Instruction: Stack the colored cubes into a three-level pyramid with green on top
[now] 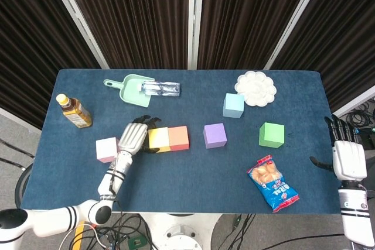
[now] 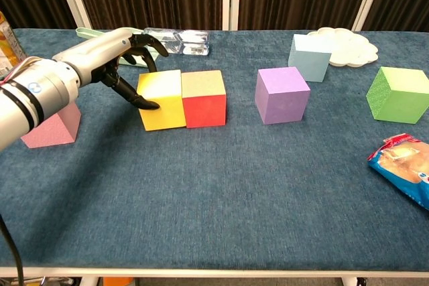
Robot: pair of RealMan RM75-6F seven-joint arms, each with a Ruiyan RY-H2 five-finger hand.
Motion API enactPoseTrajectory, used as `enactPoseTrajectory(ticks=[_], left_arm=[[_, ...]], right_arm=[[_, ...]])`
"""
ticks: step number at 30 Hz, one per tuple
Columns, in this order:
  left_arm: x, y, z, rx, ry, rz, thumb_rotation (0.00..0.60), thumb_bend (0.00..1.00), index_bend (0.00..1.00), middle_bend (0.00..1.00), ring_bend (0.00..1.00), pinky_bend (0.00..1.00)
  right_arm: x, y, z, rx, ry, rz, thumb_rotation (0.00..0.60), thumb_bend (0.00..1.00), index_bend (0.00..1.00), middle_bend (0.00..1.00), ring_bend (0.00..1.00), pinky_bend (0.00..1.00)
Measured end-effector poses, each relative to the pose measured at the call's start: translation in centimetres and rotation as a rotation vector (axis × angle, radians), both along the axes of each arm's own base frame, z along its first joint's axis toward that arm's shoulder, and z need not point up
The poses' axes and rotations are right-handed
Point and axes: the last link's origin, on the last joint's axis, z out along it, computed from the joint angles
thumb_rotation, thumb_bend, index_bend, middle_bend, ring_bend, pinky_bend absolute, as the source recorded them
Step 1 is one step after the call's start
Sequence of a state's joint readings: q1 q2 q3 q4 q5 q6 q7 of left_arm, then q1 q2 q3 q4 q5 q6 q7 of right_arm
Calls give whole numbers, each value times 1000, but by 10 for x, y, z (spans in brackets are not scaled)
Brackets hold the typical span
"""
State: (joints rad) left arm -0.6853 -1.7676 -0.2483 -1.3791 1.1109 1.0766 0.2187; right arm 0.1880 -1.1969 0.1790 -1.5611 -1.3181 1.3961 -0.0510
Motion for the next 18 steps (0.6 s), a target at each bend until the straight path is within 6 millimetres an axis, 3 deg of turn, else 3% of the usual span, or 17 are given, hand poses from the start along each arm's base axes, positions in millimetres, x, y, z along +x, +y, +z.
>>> enactPoseTrajectory(ticks=[18], left_arm=[[-1,0,-6,-1,7,4,600,75,236,508,159,210]], right_arm=[[-2,0,-1,5,-3,-9,600,1,0,0,0,0]])
